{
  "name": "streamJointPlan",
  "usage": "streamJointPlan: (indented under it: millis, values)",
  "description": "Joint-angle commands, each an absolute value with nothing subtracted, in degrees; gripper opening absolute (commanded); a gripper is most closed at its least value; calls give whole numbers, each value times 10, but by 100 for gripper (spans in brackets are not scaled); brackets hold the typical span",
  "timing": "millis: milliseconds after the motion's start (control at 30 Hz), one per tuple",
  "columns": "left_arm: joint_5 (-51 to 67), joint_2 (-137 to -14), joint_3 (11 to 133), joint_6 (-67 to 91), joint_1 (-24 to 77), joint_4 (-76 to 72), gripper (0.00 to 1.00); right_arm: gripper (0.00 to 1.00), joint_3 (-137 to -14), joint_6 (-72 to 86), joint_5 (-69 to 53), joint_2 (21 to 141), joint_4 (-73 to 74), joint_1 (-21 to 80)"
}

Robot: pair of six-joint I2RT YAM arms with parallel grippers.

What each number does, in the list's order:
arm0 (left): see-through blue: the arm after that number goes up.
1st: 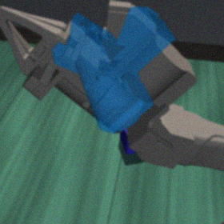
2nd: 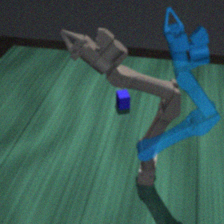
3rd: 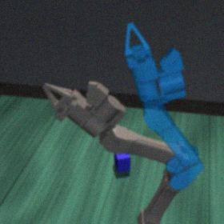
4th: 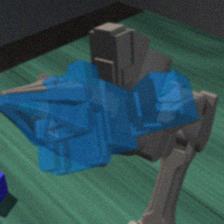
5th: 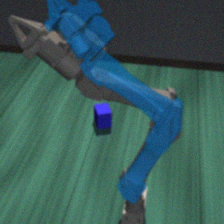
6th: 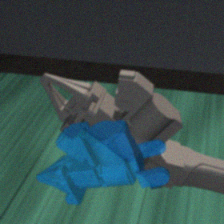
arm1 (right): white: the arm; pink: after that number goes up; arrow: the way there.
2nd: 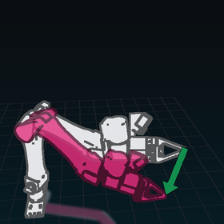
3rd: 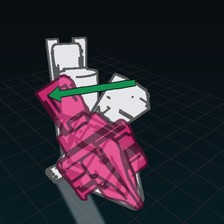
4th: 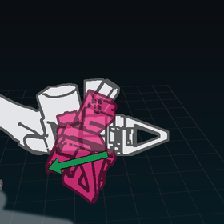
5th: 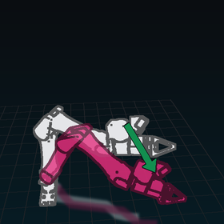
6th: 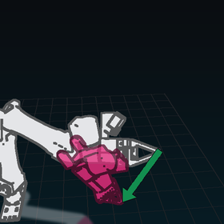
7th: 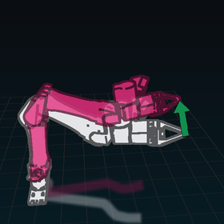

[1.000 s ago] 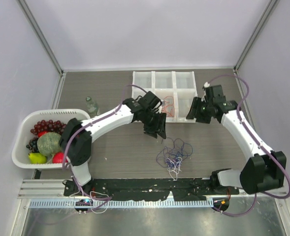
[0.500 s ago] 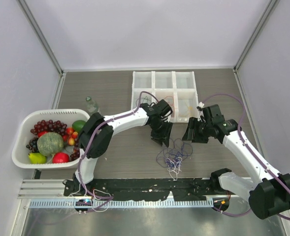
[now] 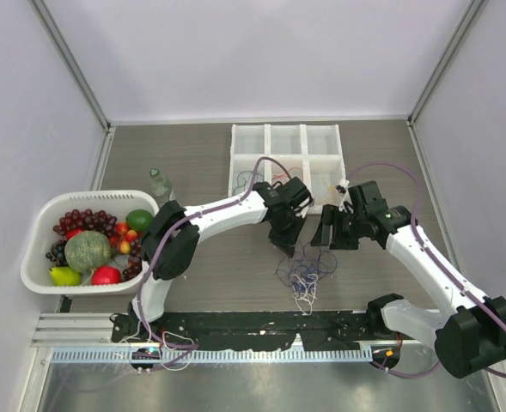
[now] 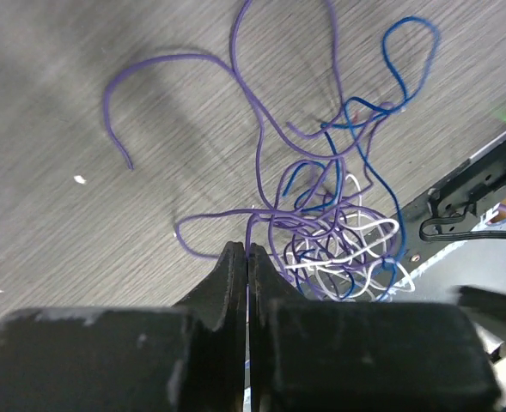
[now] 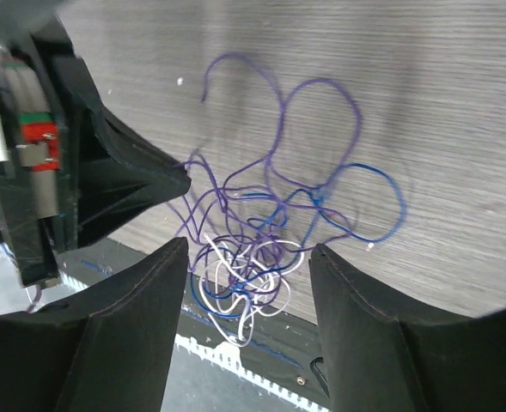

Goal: Untangle the cables

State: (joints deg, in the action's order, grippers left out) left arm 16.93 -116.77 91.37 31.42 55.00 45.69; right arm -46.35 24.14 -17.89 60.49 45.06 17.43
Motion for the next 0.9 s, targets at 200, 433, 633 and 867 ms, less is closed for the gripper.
streamJointPlan:
  millis: [200, 433, 633, 867]
  values:
    - [179, -987, 967, 268, 547, 486, 0, 66, -411, 299, -234, 666, 228, 296]
    - [163, -818, 978, 255, 546, 403, 0, 45, -368, 330, -217, 771, 142, 296]
    - [30, -768, 1155, 206, 546, 411, 0, 37, -360, 330, -217, 797, 143, 296]
    - [-32, -825, 1414, 166, 546, 428, 0, 39, -361, 309, -184, 807, 176, 296]
